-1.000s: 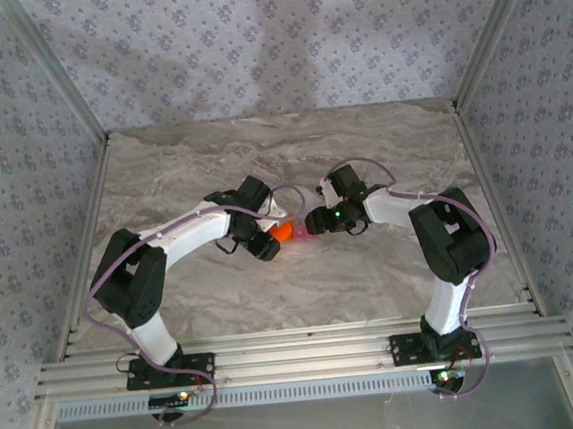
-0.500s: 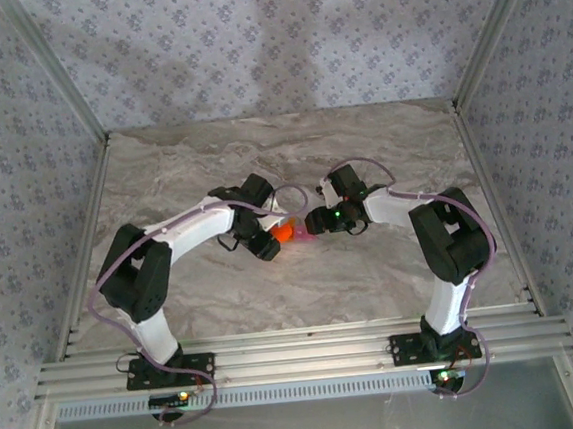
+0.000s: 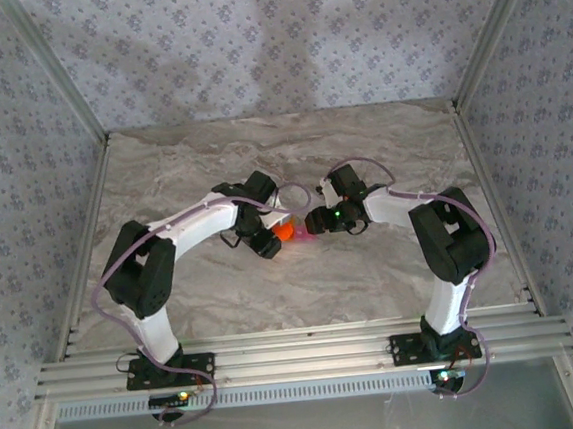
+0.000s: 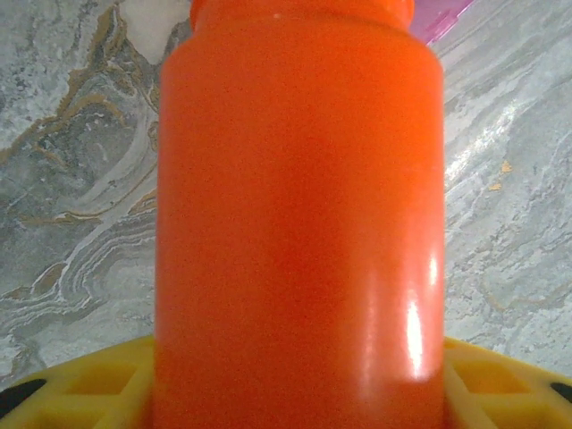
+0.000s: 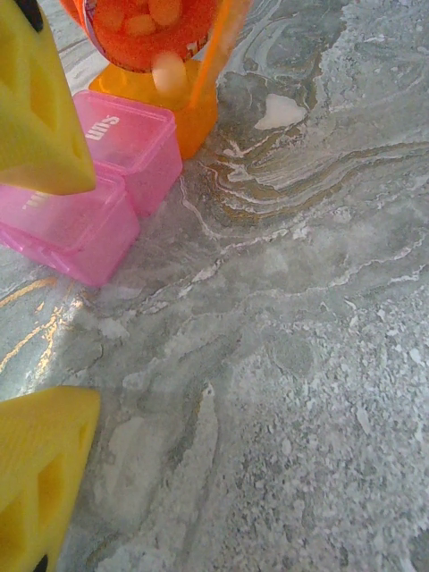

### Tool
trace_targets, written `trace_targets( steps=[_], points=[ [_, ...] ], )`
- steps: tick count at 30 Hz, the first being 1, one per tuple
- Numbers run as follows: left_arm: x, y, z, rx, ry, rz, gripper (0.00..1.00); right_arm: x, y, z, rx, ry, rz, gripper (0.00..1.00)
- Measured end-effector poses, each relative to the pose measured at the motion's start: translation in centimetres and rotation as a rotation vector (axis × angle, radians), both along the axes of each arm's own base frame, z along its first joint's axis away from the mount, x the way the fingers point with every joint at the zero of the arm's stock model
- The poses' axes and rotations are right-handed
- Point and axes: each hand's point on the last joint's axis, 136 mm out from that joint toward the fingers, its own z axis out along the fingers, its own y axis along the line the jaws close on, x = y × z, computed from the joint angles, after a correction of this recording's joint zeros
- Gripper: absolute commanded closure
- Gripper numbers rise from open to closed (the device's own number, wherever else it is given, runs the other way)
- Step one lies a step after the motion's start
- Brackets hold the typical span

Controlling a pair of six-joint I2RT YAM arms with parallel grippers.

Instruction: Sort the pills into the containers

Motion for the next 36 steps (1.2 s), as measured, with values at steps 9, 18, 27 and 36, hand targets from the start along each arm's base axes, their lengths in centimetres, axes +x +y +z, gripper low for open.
trace_targets(
  steps=[9, 18, 27, 36],
  points=[
    [0.03, 0.21, 0.37, 0.015, -0.001, -0.008, 1.00, 0.01, -0.01, 0.00, 0.000, 0.000, 0.000, 0.39],
    [-0.13, 0.34, 0.47, 0.022, 0.008, -0.010, 1.00, 0.04, 0.00, -0.02, 0.000, 0.001, -0.001, 0.40],
    [0.25, 0.21, 0.88, 0.040, 0.000, -0.029, 1.00, 0.05, 0.01, -0.05, -0.002, 0.004, 0.000, 0.40],
    [0.06, 0.03, 0.32, 0.074, 0.015, -0.057, 1.00, 0.05, 0.01, -0.07, -0.003, 0.005, 0.000, 0.40]
  ],
)
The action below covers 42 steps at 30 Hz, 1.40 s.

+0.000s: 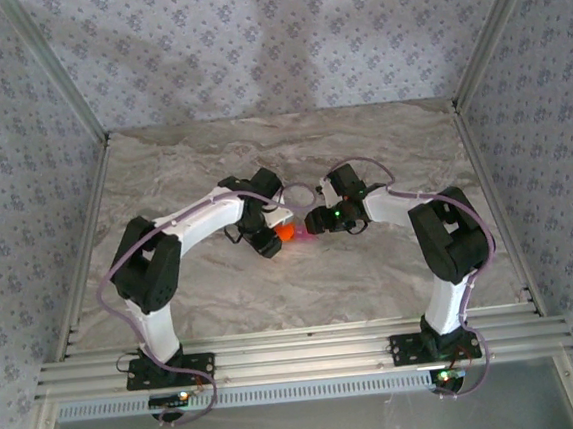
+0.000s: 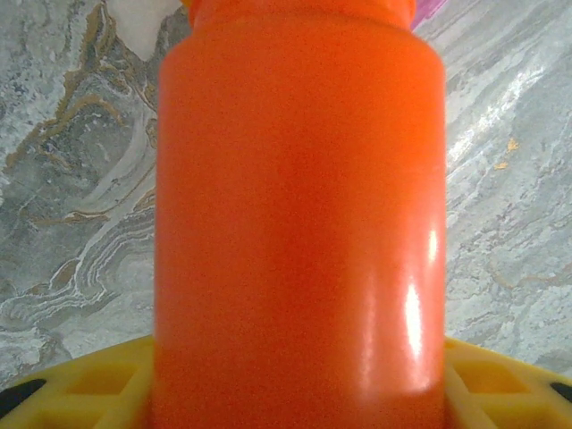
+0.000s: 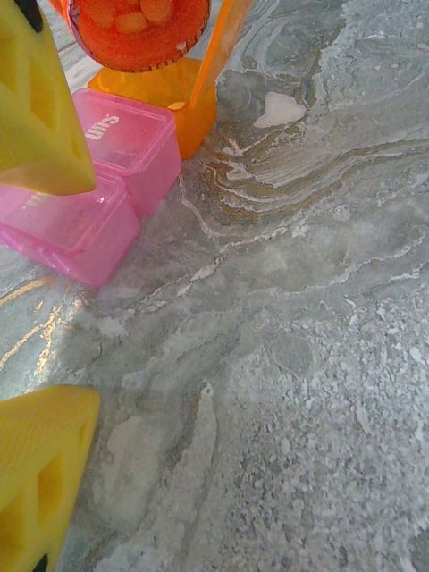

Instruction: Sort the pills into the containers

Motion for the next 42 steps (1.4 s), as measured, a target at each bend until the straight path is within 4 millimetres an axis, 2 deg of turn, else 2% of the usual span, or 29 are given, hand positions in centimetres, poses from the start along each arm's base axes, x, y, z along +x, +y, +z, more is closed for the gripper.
trace_targets(
  steps=[31, 42],
  points=[
    [0.1, 0.7, 0.6, 0.068, 0.014, -0.027, 1.00, 0.0, 0.0, 0.0, 0.000, 0.000, 0.000, 0.40],
    [0.3, 0.3, 1.3, 0.072, 0.005, -0.042, 1.00, 0.0, 0.0, 0.0, 0.000, 0.000, 0.000, 0.40]
  ],
)
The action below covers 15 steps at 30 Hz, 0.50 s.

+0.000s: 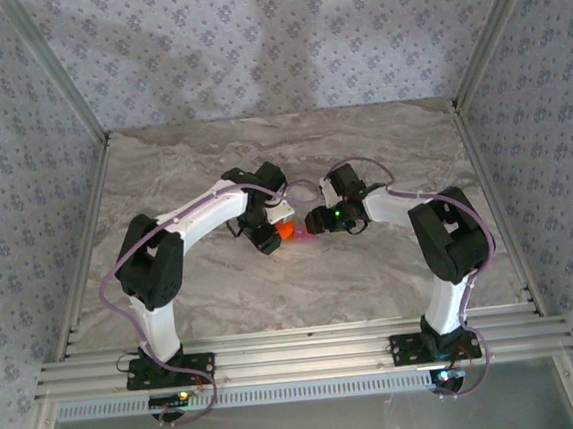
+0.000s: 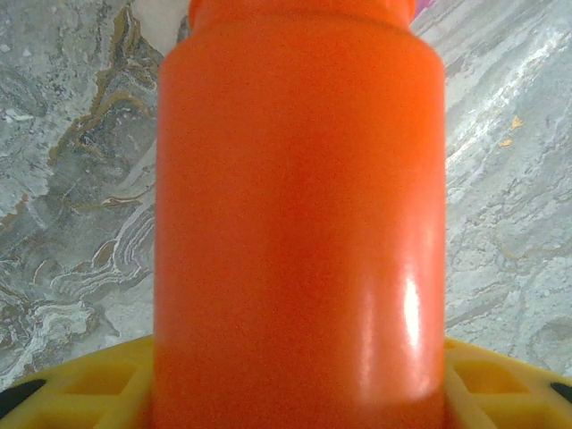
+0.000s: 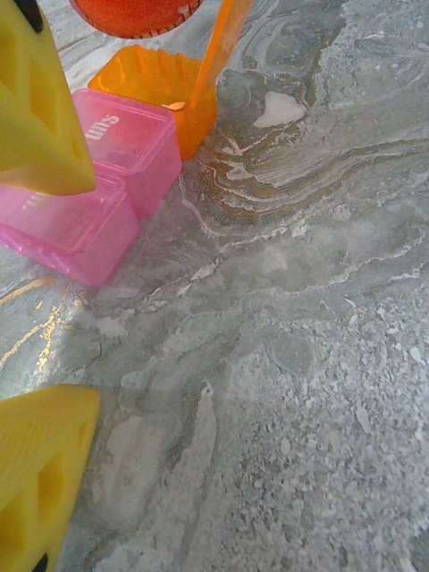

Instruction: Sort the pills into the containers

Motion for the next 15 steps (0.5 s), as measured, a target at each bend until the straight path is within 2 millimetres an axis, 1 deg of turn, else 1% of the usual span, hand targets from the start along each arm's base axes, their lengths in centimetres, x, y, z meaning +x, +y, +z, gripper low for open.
trace_targets(
  steps=[6, 15],
  points=[
    [-0.12, -0.03, -0.79, 0.029, 0.015, -0.014, 1.00, 0.00, 0.00, 0.00, 0.000, 0.000, 0.000, 0.40],
    [-0.01, -0.05, -0.60, 0.046, 0.017, -0.025, 1.00, -0.01, 0.00, -0.01, 0.000, 0.000, 0.000, 0.40]
  ],
)
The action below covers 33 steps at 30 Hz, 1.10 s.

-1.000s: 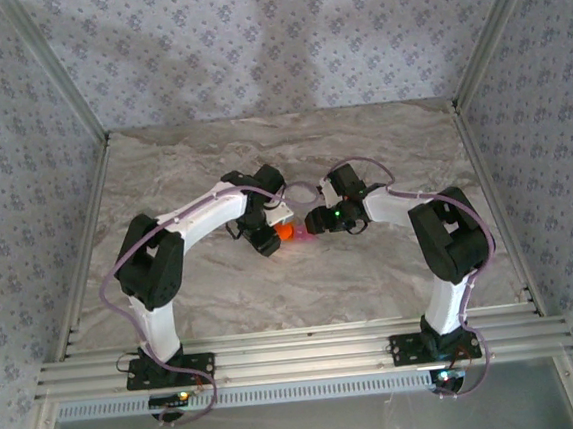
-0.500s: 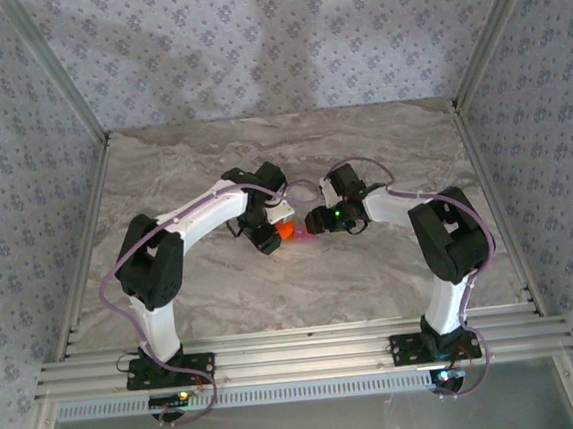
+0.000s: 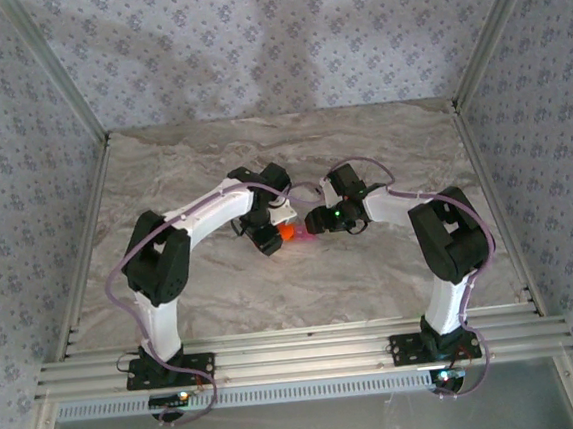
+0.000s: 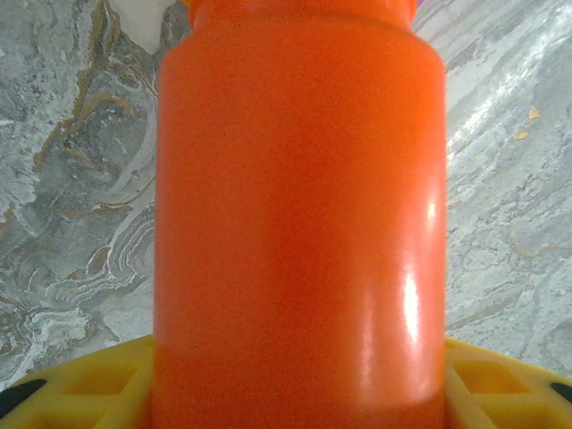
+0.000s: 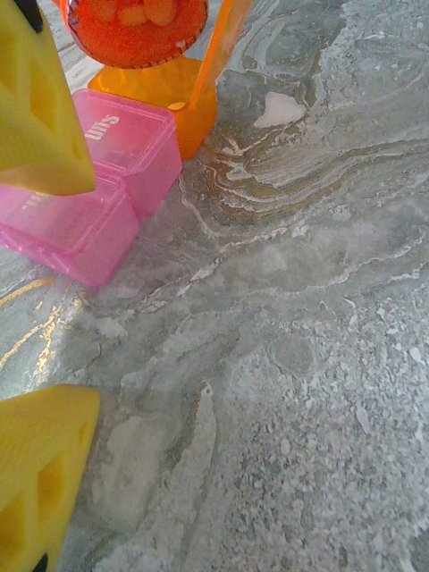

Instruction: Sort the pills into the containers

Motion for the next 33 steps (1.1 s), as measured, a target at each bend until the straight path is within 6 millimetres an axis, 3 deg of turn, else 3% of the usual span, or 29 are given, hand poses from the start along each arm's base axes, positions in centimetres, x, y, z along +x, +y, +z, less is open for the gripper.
trace_targets(
  steps=[33],
  points=[
    [0.36, 0.32, 0.48, 0.045, -0.017, -0.034, 1.00, 0.03, 0.06, 0.00, 0.002, 0.002, 0.001, 0.40]
  ],
)
